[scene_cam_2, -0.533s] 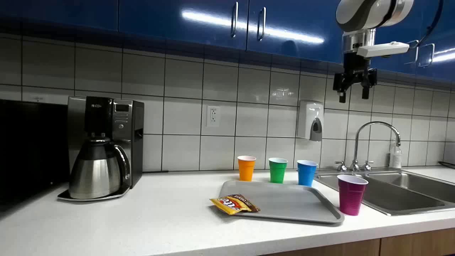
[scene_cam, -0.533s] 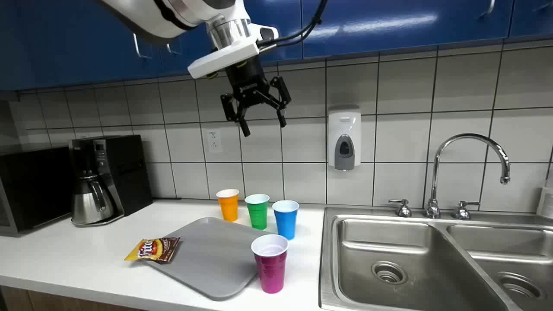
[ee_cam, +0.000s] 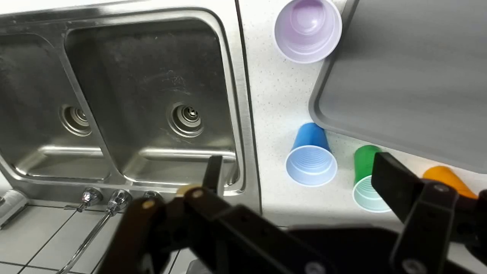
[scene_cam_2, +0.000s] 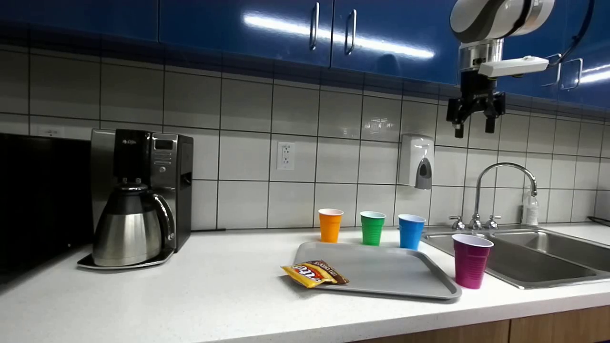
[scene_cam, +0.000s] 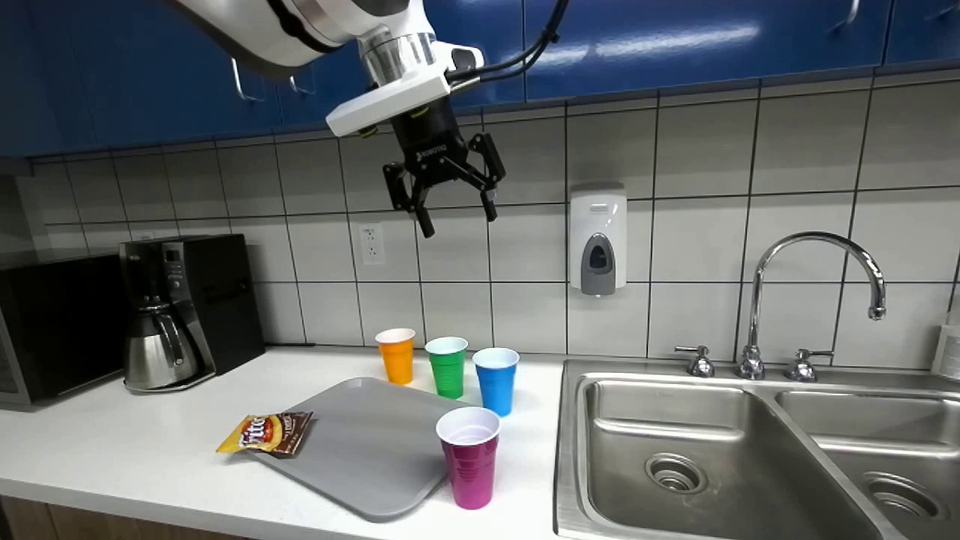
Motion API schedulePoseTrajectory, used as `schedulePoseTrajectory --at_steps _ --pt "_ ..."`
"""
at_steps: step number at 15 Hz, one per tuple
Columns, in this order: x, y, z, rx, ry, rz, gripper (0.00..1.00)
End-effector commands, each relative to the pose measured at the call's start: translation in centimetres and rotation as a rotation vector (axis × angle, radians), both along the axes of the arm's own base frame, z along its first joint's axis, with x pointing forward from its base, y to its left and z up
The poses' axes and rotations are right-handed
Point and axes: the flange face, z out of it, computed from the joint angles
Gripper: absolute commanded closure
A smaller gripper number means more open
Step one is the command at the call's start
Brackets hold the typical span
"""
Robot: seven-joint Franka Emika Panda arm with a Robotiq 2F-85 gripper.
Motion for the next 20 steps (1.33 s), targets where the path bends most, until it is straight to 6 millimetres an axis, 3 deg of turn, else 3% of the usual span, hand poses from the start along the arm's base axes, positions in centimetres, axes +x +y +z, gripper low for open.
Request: schedulePoseTrajectory --at_steps 1,9,15,20 --pt "0.0 0.0 0.1 0.000 0.001 0.000 0.00" --pt "-0.1 2.0 -1.5 -0.001 0.004 0.030 0.00" --pt "-0.8 3.1 -4.6 -0.016 0.047 0.043 0.00" --pt "-1.9 3.1 -8.5 0.007 0.107 0.019 0.00"
